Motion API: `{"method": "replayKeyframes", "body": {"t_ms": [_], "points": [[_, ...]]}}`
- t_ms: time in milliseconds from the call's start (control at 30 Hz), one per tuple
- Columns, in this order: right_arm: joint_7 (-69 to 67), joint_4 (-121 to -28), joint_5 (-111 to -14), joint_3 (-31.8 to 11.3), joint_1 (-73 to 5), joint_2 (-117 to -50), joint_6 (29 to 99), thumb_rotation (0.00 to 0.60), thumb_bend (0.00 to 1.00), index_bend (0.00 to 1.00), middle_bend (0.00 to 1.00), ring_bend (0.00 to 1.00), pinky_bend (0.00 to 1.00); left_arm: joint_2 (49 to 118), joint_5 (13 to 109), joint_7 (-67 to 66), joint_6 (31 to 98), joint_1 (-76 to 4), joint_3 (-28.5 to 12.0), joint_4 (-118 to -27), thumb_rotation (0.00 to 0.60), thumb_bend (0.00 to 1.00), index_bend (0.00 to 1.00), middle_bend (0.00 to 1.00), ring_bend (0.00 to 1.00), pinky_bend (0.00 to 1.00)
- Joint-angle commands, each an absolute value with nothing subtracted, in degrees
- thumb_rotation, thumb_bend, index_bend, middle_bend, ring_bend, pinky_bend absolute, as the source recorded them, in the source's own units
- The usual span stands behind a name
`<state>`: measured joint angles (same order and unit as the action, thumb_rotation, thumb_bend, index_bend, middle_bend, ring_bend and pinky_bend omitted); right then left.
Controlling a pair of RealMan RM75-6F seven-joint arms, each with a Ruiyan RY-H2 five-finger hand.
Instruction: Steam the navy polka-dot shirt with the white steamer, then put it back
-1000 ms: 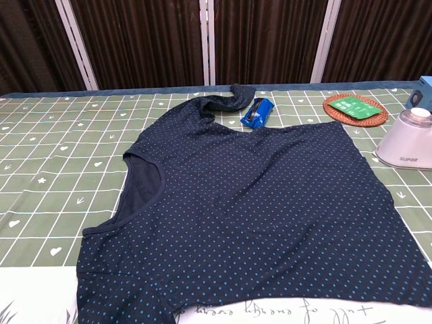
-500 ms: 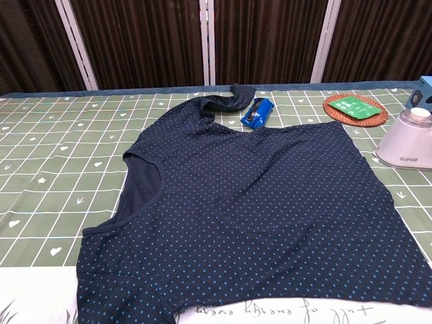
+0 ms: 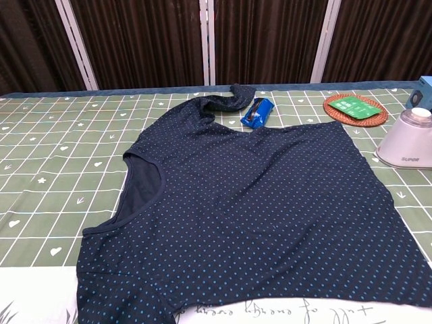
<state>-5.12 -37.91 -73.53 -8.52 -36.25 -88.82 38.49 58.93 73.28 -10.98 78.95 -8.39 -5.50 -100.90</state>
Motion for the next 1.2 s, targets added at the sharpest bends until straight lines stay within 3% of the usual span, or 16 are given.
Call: {"method": "replayKeyframes", "body": {"t_ms": [33, 133, 200, 300, 367, 500, 633, 767, 1200], "points": [[-8.77, -36.73, -75.69, -7.49, -36.83, -88.6, 38.27, 0.6, 0.76, 0.47, 0.5, 0.36, 0.23, 58.96, 73.23, -10.95, 78.95, -8.4, -5.49, -100.83, 0.6, 0.0, 0.0, 0.0, 0.0, 0.0], [-11.85, -35.91, -77.07, -6.74, -36.95, -88.66, 38.26, 0.6, 0.82, 0.58, 0.59, 0.48, 0.35, 59.01, 73.11, -10.95, 78.72, -8.46, -5.41, -100.76, 0.6, 0.0, 0.0, 0.0, 0.0, 0.0], [-13.51, -35.55, -77.78, -6.43, -36.98, -88.62, 38.56, 0.6, 0.85, 0.65, 0.62, 0.55, 0.53, 59.0, 73.11, -10.96, 78.62, -8.49, -5.34, -100.8, 0.6, 0.0, 0.0, 0.0, 0.0, 0.0], [-16.4, -34.96, -78.82, -6.01, -36.76, -88.62, 39.65, 0.6, 0.89, 0.7, 0.63, 0.6, 0.7, 58.96, 73.3, -10.94, 78.73, -8.46, -5.26, -100.94, 0.6, 0.0, 0.0, 0.0, 0.0, 0.0], [-18.07, -34.7, -79.31, -5.97, -36.51, -88.62, 40.85, 0.6, 0.9, 0.72, 0.63, 0.61, 0.75, 58.89, 73.4, -10.84, 78.85, -8.41, -5.25, -101.06, 0.6, 0.0, 0.0, 0.0, 0.0, 0.0], [-22.77, -35.18, -79.96, -6.47, -35.76, -88.45, 44.35, 0.6, 0.91, 0.72, 0.63, 0.62, 0.79, 58.68, 73.55, -10.45, 79.0, -8.32, -5.24, -101.31, 0.6, 0.0, 0.0, 0.0, 0.0, 0.0], [-24.6, -34.81, -82.14, -7.04, -34.97, -88.61, 53.49, 0.6, 0.92, 0.73, 0.63, 0.63, 0.8, 58.21, 74.04, -9.63, 79.23, -8.19, -5.19, -101.72, 0.6, 0.0, 0.0, 0.0, 0.0, 0.0], [-24.24, -36.81, -83.37, -7.65, -35.48, -87.99, 58.11, 0.6, 0.93, 0.73, 0.63, 0.63, 0.82, 57.86, 74.18, -8.93, 79.2, -8.18, -5.25, -101.9, 0.6, 0.0, 0.0, 0.0, 0.0, 0.0], [-15.55, -53.38, -84.45, -10.33, -41.86, -86.46, 58.48, 0.6, 0.94, 0.73, 0.63, 0.63, 0.83, 56.89, 74.52, -6.57, 78.83, -8.24, -5.36, -101.84, 0.6, 0.0, 0.0, 0.0, 0.0, 0.0]]}}
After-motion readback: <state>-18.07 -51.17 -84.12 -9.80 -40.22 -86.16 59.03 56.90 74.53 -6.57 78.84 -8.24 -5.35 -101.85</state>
